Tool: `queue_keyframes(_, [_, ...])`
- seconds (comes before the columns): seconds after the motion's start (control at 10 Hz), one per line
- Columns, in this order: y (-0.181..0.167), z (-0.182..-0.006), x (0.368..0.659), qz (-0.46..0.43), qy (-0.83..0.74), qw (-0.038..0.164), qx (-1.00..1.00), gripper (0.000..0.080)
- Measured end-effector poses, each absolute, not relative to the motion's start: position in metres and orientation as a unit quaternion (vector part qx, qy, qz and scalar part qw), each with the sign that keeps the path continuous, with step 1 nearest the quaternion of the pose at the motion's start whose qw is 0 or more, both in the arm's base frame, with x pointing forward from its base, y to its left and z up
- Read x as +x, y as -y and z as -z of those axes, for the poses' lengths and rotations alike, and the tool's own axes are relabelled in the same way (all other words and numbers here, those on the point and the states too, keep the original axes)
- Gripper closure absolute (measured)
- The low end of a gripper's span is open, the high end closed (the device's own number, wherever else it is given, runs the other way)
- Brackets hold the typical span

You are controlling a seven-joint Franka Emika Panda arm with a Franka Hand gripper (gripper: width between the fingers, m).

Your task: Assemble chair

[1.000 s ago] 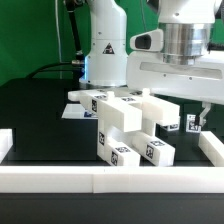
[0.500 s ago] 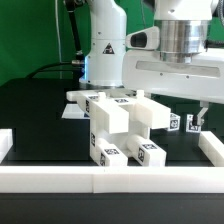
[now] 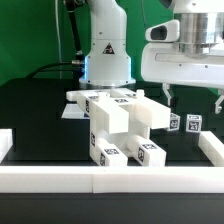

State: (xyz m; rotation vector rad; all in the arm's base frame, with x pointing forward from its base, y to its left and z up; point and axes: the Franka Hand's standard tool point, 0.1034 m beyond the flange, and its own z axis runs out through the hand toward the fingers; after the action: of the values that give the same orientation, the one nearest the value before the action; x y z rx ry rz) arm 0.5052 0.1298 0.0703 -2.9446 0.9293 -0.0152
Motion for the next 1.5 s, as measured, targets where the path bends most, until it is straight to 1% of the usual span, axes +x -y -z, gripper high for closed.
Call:
queue_keyframes(0.3, [-0.13, -0.068, 0.504, 0.007, -0.292, 0.026, -0.956, 0.015])
queue_keyframes(0.7, [-0.157, -0.058, 0.476, 0.013, -0.261, 0.024, -0.965, 0.015])
queue_keyframes(1.1, [-0.157, -0.058, 0.476, 0.012, -0.27, 0.026, -0.963, 0.015])
queue_keyframes(1.3, [-0.168, -0.054, 0.467, 0.023, -0.202, 0.023, -0.979, 0.015])
queue_keyframes(1.5, [-0.168, -0.054, 0.466, 0.025, -0.165, 0.024, -0.986, 0.015])
